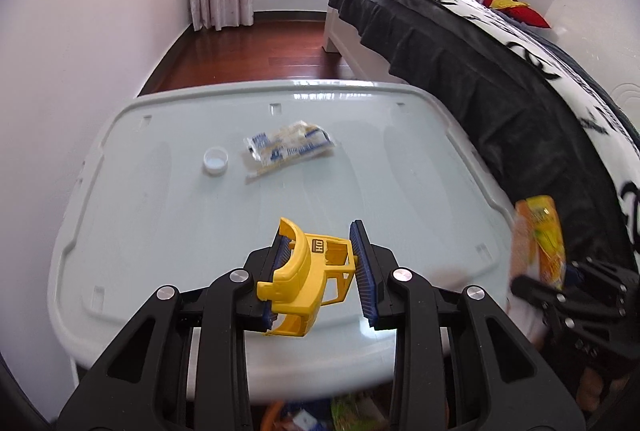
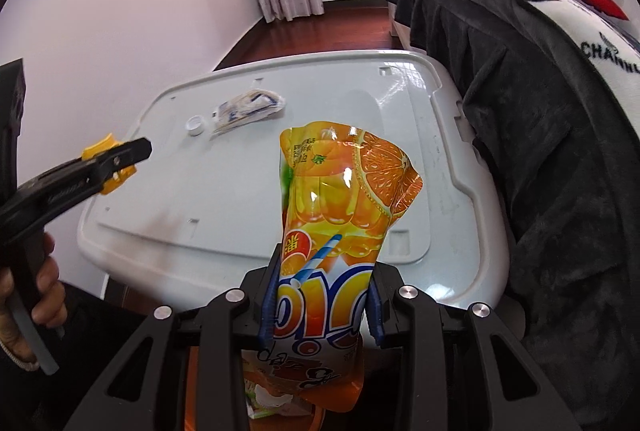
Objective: Collect trash
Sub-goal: 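Lower the yellow toy and juice pouch into the orange bin, open both tools, then grasp the white-blue wrapped packet with the right tool, then grasp the white bottle cap with the left tool while the right tool holds the packet, then lower the bottle cap and packet into the orange bin, open both tools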
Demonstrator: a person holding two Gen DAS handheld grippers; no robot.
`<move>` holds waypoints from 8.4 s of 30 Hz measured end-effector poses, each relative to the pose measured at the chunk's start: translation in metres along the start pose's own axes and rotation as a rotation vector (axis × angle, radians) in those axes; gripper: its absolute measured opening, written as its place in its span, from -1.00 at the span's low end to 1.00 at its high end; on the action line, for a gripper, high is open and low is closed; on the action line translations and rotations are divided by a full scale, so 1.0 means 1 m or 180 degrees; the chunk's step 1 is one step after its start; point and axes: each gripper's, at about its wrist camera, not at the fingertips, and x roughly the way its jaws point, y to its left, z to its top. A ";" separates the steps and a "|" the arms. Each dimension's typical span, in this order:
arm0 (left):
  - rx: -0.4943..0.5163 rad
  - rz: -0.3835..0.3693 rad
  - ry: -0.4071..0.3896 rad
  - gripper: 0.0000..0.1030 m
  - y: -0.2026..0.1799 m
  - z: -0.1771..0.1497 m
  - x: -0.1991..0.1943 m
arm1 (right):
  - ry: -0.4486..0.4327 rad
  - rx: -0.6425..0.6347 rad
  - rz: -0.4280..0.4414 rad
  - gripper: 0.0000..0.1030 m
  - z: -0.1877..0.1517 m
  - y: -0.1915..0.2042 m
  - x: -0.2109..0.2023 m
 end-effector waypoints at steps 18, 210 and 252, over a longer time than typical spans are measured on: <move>0.0070 0.0085 0.0482 -0.41 0.006 -0.131 -0.044 | 0.0454 -0.0383 0.0219 -0.32 -0.065 0.040 -0.017; -0.0281 0.0747 0.0145 -0.40 0.073 0.037 0.126 | 0.0557 -0.0430 0.0326 -0.90 0.068 0.001 0.113; -0.0144 0.0207 0.1044 -0.40 0.014 -0.175 0.005 | 0.0996 -0.0098 -0.0023 -0.90 -0.129 0.053 0.018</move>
